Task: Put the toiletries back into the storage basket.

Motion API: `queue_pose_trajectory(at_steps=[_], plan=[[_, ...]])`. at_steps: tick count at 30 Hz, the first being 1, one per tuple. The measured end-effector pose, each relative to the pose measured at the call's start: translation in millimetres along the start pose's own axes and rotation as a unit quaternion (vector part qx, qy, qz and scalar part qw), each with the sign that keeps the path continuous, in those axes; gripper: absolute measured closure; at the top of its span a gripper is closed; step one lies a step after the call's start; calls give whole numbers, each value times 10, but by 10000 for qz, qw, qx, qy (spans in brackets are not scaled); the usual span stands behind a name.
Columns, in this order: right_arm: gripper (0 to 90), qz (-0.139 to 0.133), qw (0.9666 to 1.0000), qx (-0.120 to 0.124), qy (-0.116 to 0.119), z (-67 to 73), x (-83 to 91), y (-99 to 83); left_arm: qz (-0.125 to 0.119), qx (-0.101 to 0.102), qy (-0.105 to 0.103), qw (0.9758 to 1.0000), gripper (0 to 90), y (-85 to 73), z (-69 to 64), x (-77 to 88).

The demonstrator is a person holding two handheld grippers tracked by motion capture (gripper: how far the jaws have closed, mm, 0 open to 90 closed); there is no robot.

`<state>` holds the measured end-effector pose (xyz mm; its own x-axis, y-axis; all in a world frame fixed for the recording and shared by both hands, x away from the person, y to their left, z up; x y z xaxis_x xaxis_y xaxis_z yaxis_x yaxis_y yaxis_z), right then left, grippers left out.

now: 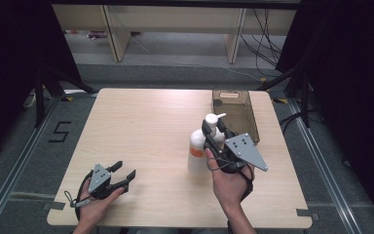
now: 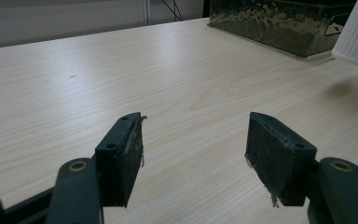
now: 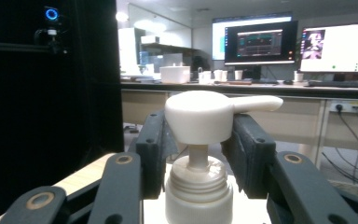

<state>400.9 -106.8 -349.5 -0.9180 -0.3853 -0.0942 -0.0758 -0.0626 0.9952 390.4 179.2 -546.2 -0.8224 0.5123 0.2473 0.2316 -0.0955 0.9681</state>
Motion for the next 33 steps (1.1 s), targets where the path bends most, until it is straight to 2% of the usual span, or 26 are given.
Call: queue_pose_trajectory(at_steps=[1,2,5,6,7,8,10,11,17,18,20,23,24,26,27,28,33], plan=[[604,0,10000,0,0,0,0,0,-4,1,1,10000,359,0,0,0],[605,7,9999,-103,-9,-8,14,6,-8,-2,0,10000,359,1,0,1],[604,-13,9999,-97,-71,-88,53,44,-3,-4,0,10000,359,0,-1,1],[605,-45,9999,-12,-136,-128,62,56,1,-8,-1,10000,359,0,-2,0],[604,-65,9998,-76,-149,-151,71,68,3,-10,-1,10000,359,-1,-2,0],[604,-70,9996,-15,-255,-223,93,91,4,-12,2,10000,359,0,-2,0],[604,-106,9996,-94,-256,-228,94,99,2,-10,3,10000,359,0,-2,1],[604,-104,9995,11,-308,-271,104,111,4,-11,4,10000,359,-1,-1,1],[604,-196,9985,40,-501,-431,140,185,4,-24,4,10000,359,-1,-4,-1],[604,-188,9984,113,-515,-458,143,193,8,-29,3,10000,359,-1,-3,0],[604,-177,9981,10,-584,-490,151,203,7,-20,4,10000,359,-1,-3,-1],[604,-222,9975,102,-659,-565,155,230,8,-19,3,10000,359,-1,-3,-1],[604,-192,9975,22,-673,-569,159,230,8,-22,2,10000,359,-1,-3,-1],[604,-274,9964,229,-774,-641,153,257,7,-23,0,10000,359,-1,-4,-1],[604,-226,9968,111,-761,-639,151,255,7,-24,0,10000,359,-1,-4,-1],[605,-295,9959,251,-815,-678,148,276,6,-26,0,10000,359,-1,-4,-1],[604,-324,9950,203,-928,-738,114,333,8,-35,-3,10000,359,-1,-5,-1]])
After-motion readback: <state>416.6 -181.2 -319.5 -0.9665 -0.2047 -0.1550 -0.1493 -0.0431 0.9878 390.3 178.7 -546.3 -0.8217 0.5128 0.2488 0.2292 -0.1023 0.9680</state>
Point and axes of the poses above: each handheld gripper's, and its own axes: x roughly backward along the jaws, y roughly out of its top, z roughly to its left, the point moved 8 cm from there along -x, roughly forward along the jaws, and after that the axes turned 3 degrees about -z, right-handed, at the moved point
